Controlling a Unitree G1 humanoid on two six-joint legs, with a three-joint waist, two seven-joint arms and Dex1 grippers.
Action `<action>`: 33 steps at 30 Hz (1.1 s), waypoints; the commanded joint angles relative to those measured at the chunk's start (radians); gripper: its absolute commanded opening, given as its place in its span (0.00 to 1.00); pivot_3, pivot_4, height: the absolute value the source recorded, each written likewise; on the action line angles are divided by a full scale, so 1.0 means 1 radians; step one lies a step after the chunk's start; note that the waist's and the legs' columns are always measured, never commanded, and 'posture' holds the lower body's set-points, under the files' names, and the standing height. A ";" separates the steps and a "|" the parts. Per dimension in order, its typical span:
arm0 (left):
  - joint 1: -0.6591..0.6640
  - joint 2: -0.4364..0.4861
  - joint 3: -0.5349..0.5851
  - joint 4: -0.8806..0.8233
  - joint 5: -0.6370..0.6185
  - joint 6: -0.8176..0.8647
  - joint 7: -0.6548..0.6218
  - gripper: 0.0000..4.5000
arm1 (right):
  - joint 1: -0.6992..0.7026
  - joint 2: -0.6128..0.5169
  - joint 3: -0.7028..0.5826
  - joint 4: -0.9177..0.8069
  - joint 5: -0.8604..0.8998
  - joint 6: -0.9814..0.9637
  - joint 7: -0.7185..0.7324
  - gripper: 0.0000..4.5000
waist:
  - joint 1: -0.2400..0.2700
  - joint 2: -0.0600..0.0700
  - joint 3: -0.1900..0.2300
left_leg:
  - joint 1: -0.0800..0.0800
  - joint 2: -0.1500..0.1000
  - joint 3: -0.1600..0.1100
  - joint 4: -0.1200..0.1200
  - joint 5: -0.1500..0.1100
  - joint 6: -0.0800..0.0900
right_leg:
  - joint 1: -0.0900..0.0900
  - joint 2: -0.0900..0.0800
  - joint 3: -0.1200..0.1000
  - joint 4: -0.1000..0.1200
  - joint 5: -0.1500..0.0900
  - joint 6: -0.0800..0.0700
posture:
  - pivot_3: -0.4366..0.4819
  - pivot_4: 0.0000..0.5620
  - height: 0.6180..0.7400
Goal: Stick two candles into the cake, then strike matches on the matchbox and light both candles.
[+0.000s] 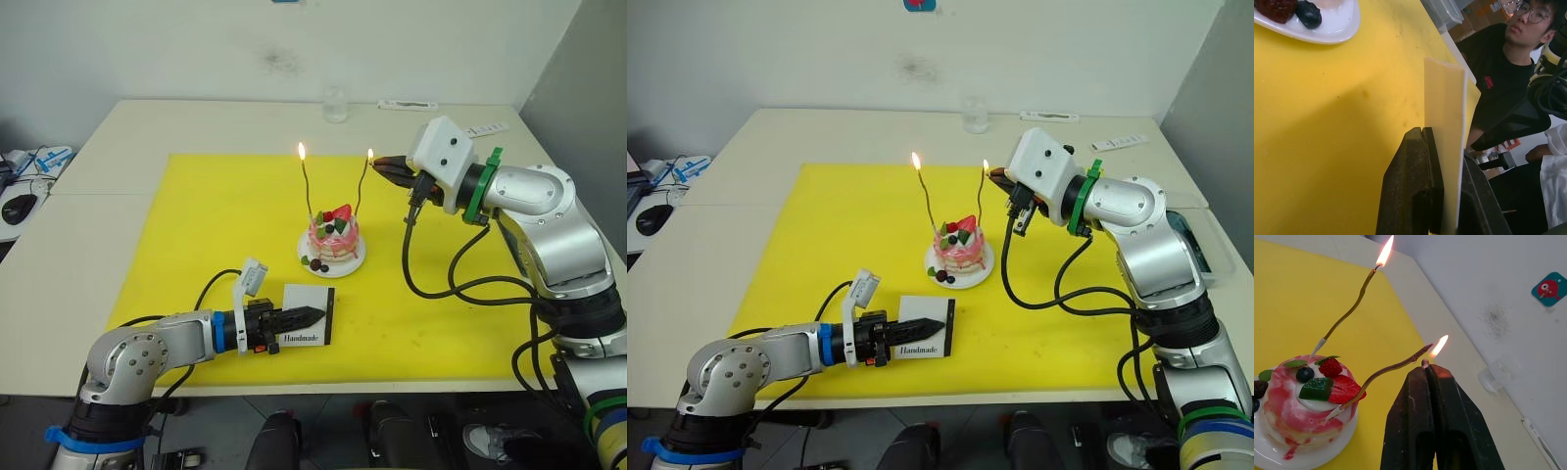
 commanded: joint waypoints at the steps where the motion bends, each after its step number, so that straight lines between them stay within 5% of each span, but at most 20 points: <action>1: -0.008 -0.003 0.022 -0.024 -0.017 -0.003 0.001 0.00 | -0.022 -0.007 -0.013 -0.027 -0.008 -0.023 0.006 0.01 | 0.000 0.000 0.000 | 0.000 0.000 0.000 0.000 0.000 0.000 | 0.000 0.000 0.000 0.000 0.000 0.000 | 0.48 0.27 1.00; 21: -0.022 -0.007 0.021 -0.014 -0.019 0.003 0.003 0.00 | -0.007 -0.023 -0.029 -0.043 -0.007 -0.023 0.004 0.01 | 0.000 0.000 0.000 | 0.000 0.000 0.000 0.000 0.000 0.000 | 0.000 0.000 0.000 0.000 0.000 0.000 | 0.48 0.27 1.00; 33: -0.052 -0.040 0.023 -0.006 -0.051 0.024 0.024 0.00 | 0.158 -0.172 -0.201 -0.125 -0.002 0.077 -0.039 0.01 | 0.003 0.000 0.000 | -0.001 0.000 0.000 0.000 0.000 0.000 | 0.000 0.000 0.000 0.000 0.000 0.000 | 0.48 0.27 1.00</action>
